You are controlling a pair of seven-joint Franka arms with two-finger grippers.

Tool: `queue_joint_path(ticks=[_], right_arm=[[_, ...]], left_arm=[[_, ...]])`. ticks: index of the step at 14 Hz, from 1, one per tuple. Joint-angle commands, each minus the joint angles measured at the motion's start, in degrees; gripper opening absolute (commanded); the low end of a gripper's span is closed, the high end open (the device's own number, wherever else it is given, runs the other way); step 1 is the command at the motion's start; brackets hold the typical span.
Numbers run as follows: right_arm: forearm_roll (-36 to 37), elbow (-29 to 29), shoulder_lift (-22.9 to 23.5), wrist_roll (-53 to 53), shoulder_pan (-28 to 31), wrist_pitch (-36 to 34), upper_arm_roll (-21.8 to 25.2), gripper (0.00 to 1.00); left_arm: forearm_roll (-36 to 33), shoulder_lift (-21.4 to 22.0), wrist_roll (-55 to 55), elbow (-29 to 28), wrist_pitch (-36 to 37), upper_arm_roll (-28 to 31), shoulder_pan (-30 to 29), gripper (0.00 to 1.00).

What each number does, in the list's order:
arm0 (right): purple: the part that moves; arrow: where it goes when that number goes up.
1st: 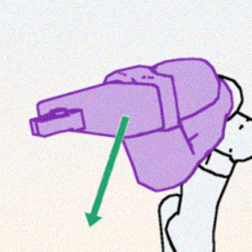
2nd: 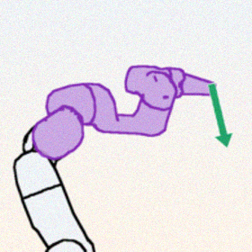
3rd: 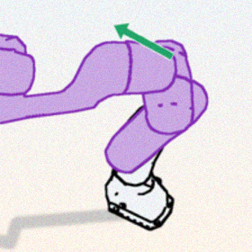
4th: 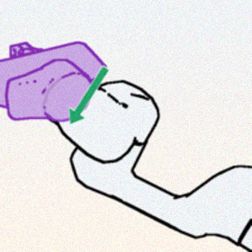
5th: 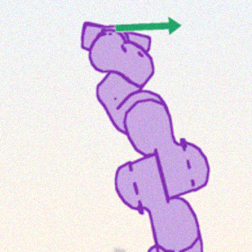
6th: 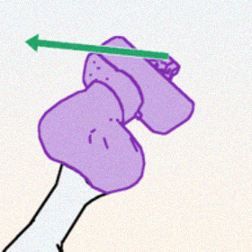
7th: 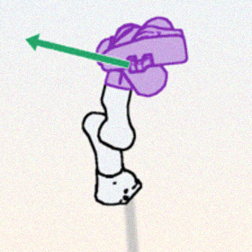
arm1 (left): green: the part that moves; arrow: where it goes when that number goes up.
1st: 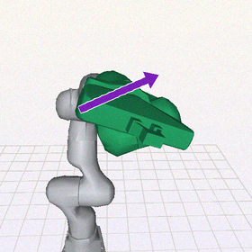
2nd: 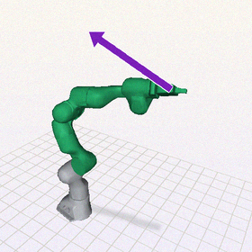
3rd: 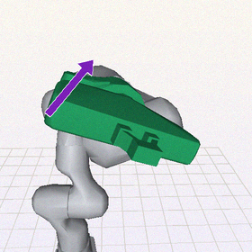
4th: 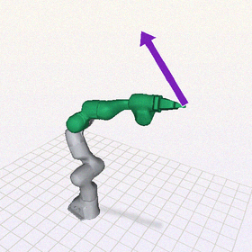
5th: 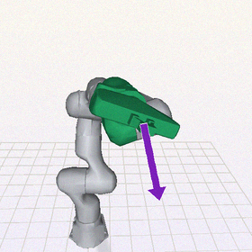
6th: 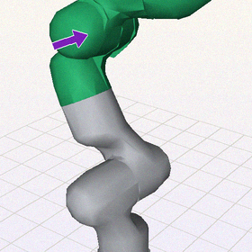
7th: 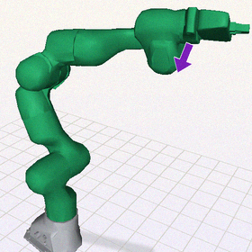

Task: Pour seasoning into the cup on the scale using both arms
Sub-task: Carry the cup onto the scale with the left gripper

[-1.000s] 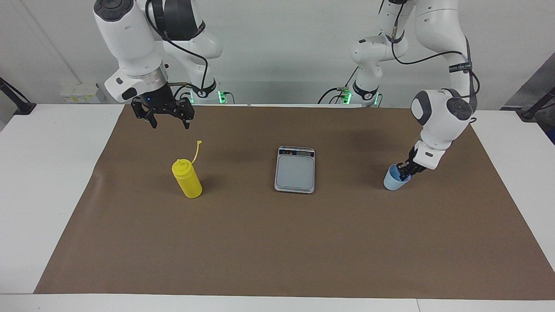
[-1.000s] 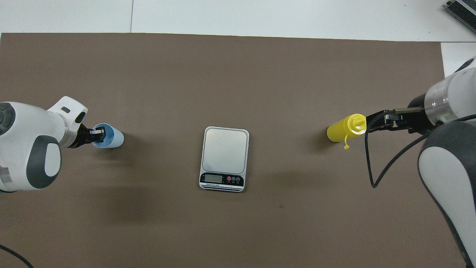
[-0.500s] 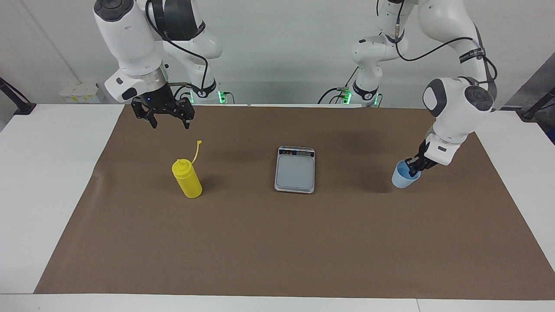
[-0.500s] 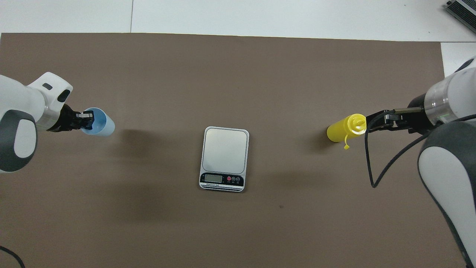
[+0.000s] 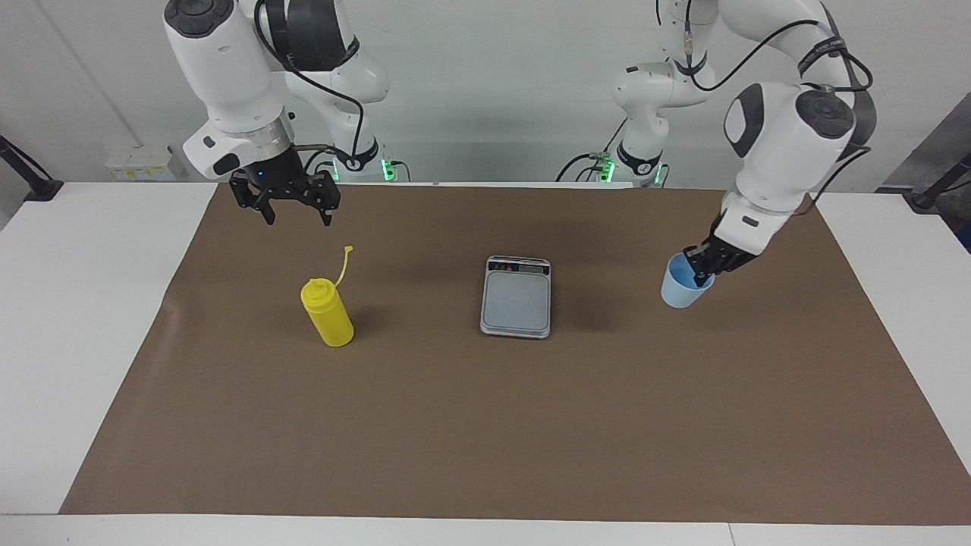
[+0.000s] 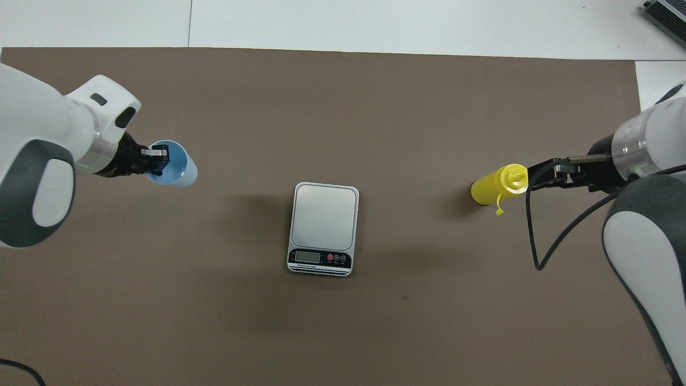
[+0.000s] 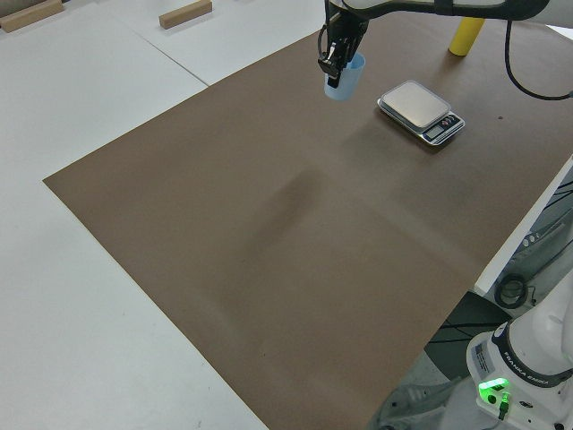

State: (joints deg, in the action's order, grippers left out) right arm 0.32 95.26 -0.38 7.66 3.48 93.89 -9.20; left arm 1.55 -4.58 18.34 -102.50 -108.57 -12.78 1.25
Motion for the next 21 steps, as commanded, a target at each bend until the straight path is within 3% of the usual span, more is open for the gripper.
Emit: queue_joint_path(ticks=[1,4,9,14,21], right_arm=[[0.21,-0.25,-0.50,-1.15,0.65,1.12,-0.21,1.00],[0.12,0.28,-0.67,-2.30,0.65,0.77,-0.21,1.00],[0.12,0.46,-0.85,-1.60,0.65,0.95,-0.21,1.00],[0.21,1.60,-1.11,-1.51,0.74,2.88,-0.12,1.00],[0.21,1.95,-1.20,-2.65,0.74,3.24,-0.12,1.00]], left_arm=[[-0.05,-0.25,6.42,-0.59,-1.28,0.56,6.81,0.00],[-0.93,-1.13,12.94,-4.71,-9.01,0.48,13.41,0.00],[-4.60,-6.57,22.06,-4.55,-13.67,0.48,21.76,0.00],[-5.24,-9.83,25.33,-4.99,-16.40,0.48,25.11,0.00],[-5.24,-10.10,25.43,-5.60,-19.83,0.56,24.94,0.00]])
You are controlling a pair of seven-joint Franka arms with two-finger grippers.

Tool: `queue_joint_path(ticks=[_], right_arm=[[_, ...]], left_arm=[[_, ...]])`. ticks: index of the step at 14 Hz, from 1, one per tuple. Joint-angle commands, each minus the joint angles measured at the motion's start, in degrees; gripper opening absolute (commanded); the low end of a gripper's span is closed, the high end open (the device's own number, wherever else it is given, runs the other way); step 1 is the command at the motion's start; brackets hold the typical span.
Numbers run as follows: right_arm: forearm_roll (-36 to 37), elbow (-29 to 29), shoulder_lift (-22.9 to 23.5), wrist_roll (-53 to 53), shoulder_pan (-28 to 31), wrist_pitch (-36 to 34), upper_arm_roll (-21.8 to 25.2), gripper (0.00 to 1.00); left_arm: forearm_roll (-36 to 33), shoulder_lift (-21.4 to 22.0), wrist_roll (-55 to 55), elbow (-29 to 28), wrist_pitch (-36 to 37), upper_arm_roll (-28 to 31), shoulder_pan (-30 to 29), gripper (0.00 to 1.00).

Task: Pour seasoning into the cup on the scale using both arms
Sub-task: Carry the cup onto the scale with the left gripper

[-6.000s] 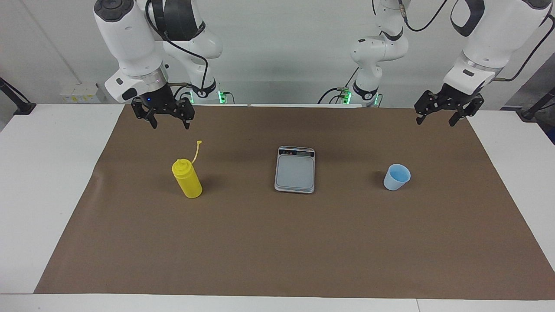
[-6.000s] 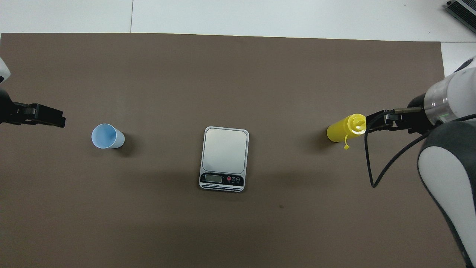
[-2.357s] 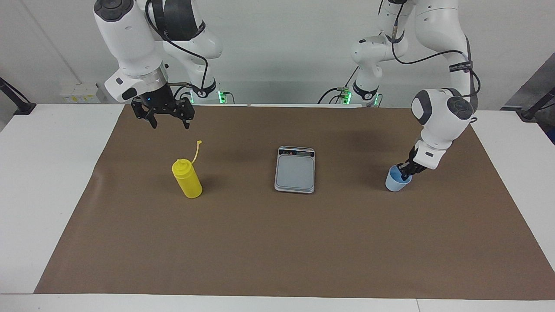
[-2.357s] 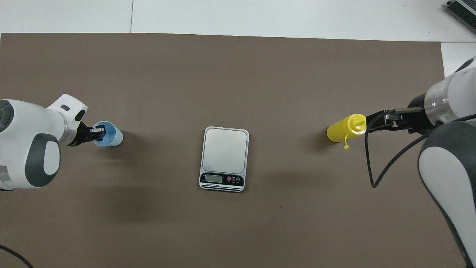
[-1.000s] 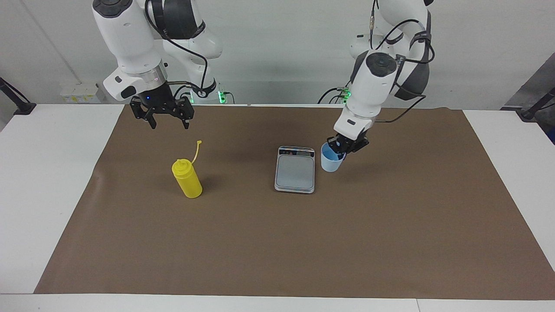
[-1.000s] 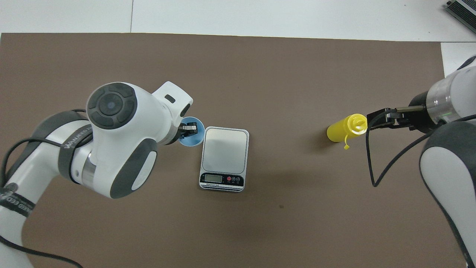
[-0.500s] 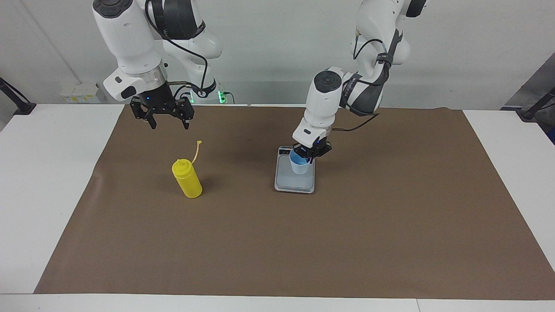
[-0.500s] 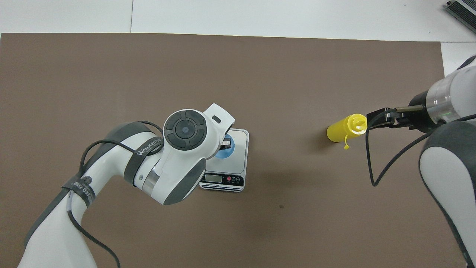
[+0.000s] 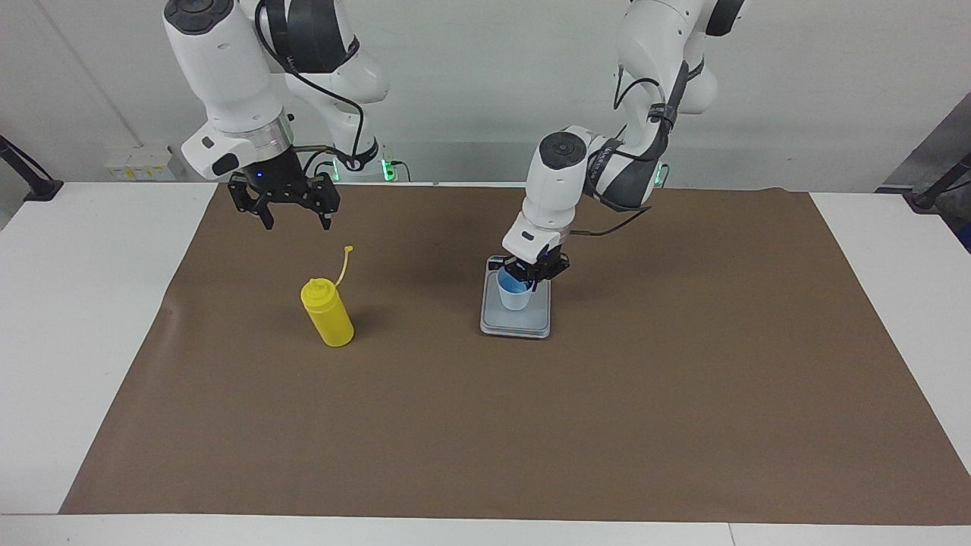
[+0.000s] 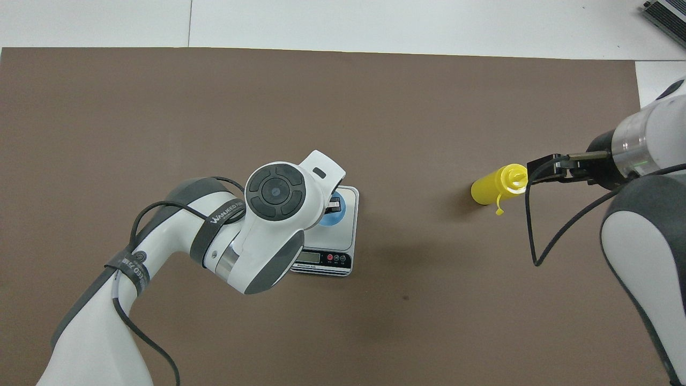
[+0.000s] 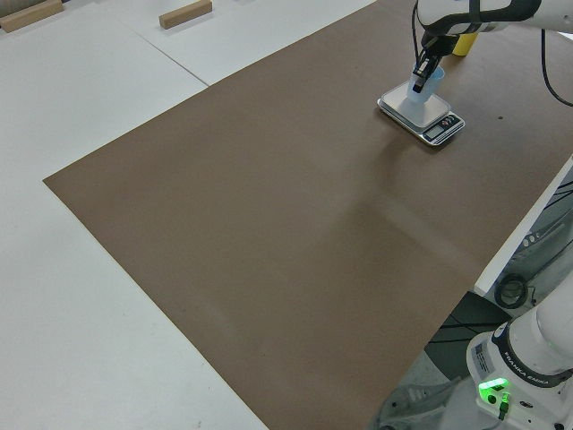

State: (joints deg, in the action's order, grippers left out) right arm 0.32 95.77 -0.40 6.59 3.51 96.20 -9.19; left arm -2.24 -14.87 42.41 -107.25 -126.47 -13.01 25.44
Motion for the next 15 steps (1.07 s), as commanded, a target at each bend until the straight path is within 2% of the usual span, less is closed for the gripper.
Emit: queue_joint_path(ticks=[1,8,12,13,14,15], right_arm=[[0.21,1.44,-1.18,-1.67,0.70,0.75,-0.12,1.00],[0.21,1.61,-1.27,-14.13,1.93,0.92,-0.12,1.00],[0.12,2.23,-1.27,-26.87,2.99,1.54,-0.12,1.00],[-0.05,2.49,-1.27,-29.15,3.51,2.15,-0.12,1.00],[-1.01,3.19,-1.27,-32.14,4.47,3.55,-0.12,1.00],[-3.72,4.41,-1.27,-37.04,5.96,5.56,-0.12,1.00]], left_arm=[[-1.45,0.20,1.36,-0.94,-1.93,0.80,0.83,0.00],[-1.45,0.20,1.54,-2.44,-4.13,0.80,0.84,0.00],[-1.45,0.20,1.45,-2.44,-4.48,0.80,0.75,0.00],[-1.45,0.20,1.45,-2.44,-4.57,0.80,0.75,0.13],[-1.45,0.20,1.36,-2.44,-4.48,0.80,0.75,0.51],[-1.54,0.20,1.36,-2.44,-3.87,0.80,0.75,1.00]])
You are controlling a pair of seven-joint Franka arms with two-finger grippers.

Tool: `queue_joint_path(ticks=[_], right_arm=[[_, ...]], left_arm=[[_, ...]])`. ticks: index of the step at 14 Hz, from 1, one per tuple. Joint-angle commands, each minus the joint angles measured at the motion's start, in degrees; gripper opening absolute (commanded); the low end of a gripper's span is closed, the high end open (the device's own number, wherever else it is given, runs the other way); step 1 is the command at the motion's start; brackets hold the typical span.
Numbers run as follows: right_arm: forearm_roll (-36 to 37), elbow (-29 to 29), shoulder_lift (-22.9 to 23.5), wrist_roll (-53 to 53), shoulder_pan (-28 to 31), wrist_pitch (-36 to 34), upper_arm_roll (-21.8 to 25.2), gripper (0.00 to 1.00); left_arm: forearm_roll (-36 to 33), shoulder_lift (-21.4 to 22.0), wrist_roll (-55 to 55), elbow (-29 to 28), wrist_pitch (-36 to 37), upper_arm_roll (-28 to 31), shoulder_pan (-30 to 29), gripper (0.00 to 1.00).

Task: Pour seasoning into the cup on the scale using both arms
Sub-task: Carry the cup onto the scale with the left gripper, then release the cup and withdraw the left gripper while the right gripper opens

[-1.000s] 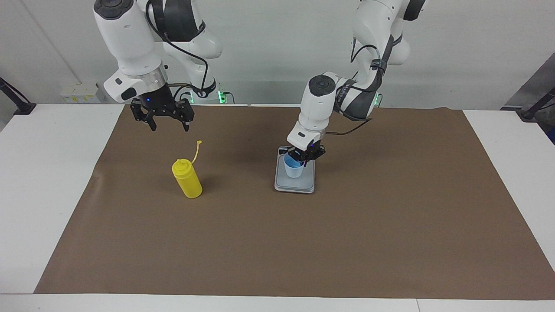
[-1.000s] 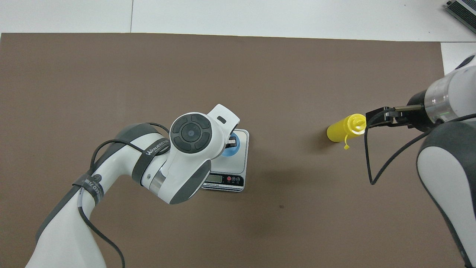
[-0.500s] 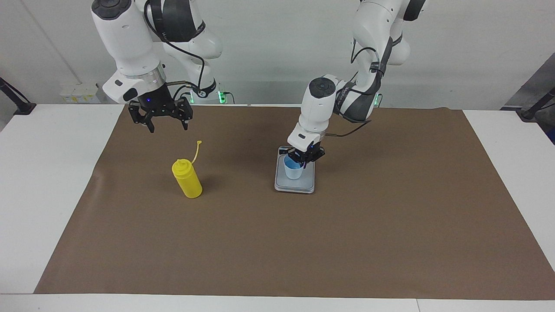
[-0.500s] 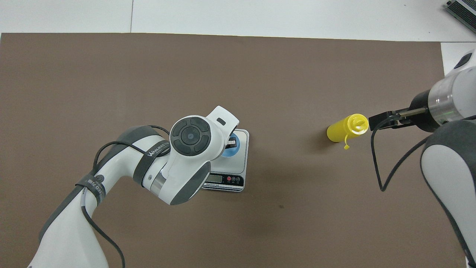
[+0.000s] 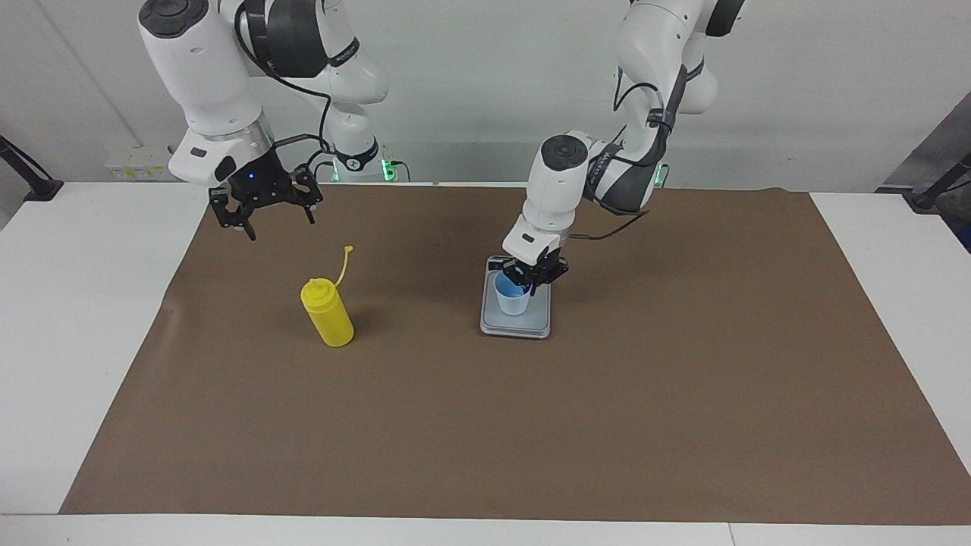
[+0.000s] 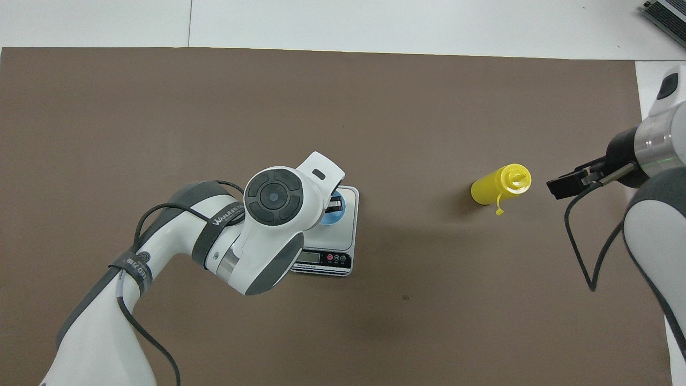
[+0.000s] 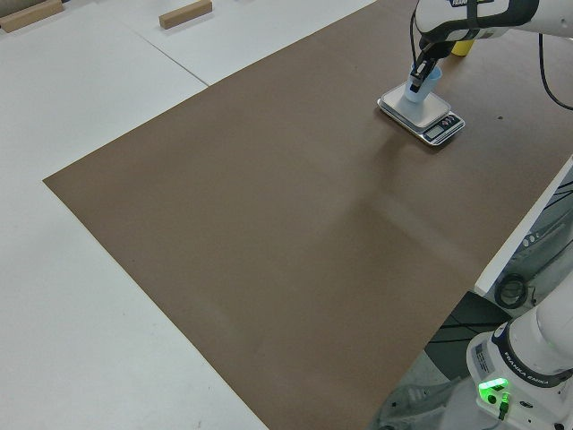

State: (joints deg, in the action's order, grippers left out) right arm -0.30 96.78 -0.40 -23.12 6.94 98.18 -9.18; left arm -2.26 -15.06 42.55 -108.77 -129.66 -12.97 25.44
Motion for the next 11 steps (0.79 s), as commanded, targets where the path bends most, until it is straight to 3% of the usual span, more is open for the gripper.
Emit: queue_joint_path(ticks=[1,6,11], right_arm=[[-6.26,4.89,-1.27,-12.51,4.47,5.68,-0.14,1.00],[-21.39,12.19,0.04,-35.29,12.12,13.51,-0.05,1.00],[-31.06,14.83,5.40,-59.73,17.40,14.40,-0.05,1.00]], left_arm=[[-2.31,0.47,1.22,-0.75,-0.16,0.93,0.75,1.00],[-3.63,5.91,-2.80,1.45,8.71,1.28,-4.51,1.00],[-3.63,8.90,-14.48,4.70,18.28,1.28,-12.68,1.00]])
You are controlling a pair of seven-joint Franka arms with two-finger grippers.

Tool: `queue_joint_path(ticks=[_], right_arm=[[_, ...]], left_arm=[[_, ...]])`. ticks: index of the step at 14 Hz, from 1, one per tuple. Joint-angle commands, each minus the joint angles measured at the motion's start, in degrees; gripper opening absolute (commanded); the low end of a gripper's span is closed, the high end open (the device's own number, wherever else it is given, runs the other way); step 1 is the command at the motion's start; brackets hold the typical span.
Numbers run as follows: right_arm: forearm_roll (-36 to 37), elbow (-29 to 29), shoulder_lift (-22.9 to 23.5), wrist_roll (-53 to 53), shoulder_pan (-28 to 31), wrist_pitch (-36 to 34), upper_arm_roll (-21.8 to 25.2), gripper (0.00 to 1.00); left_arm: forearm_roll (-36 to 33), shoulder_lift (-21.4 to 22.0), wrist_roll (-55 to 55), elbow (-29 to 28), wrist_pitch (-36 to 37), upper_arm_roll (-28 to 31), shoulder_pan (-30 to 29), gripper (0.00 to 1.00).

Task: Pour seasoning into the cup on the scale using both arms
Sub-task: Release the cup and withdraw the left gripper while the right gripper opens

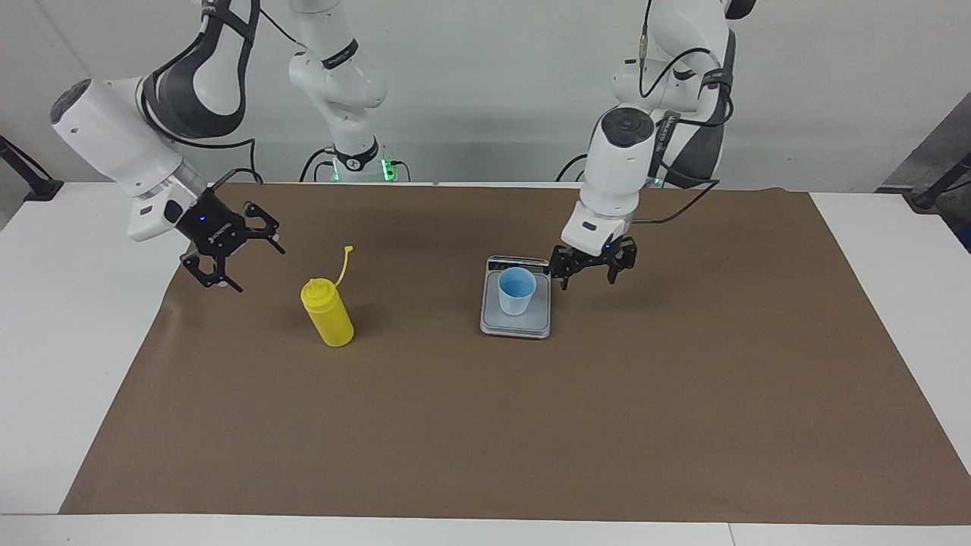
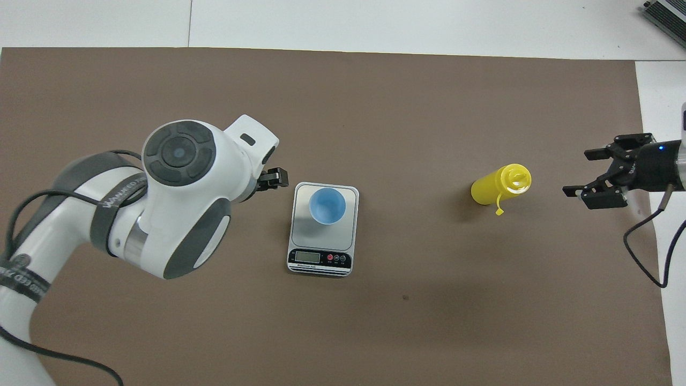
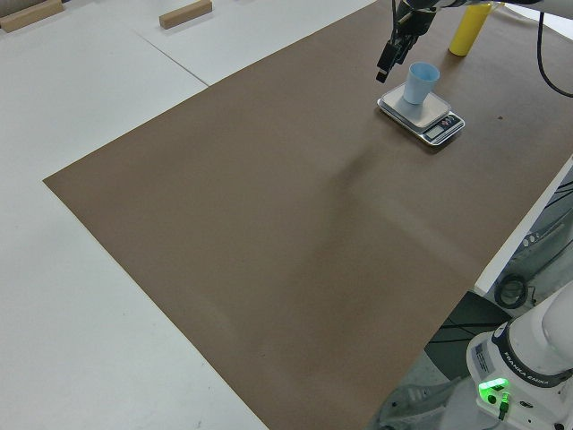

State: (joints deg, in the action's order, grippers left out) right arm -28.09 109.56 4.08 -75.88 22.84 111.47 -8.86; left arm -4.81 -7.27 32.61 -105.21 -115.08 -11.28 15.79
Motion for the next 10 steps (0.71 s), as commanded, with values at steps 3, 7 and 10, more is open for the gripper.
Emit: queue_joint_path(ticks=[3,7,10], right_arm=[[-8.20,2.67,4.09,-15.67,1.95,2.52,-0.37,1.00],[-12.77,6.09,5.59,-24.27,1.51,5.32,-0.37,1.00],[-20.67,10.50,5.76,-33.45,-0.15,11.30,-0.46,1.00]], left_arm=[[-0.73,5.15,-14.74,0.97,8.28,-0.41,-9.09,1.00],[-0.20,9.90,-29.42,1.23,13.65,-0.06,-16.56,1.00],[2.44,10.61,-33.84,4.55,18.38,0.12,-21.31,1.00]])
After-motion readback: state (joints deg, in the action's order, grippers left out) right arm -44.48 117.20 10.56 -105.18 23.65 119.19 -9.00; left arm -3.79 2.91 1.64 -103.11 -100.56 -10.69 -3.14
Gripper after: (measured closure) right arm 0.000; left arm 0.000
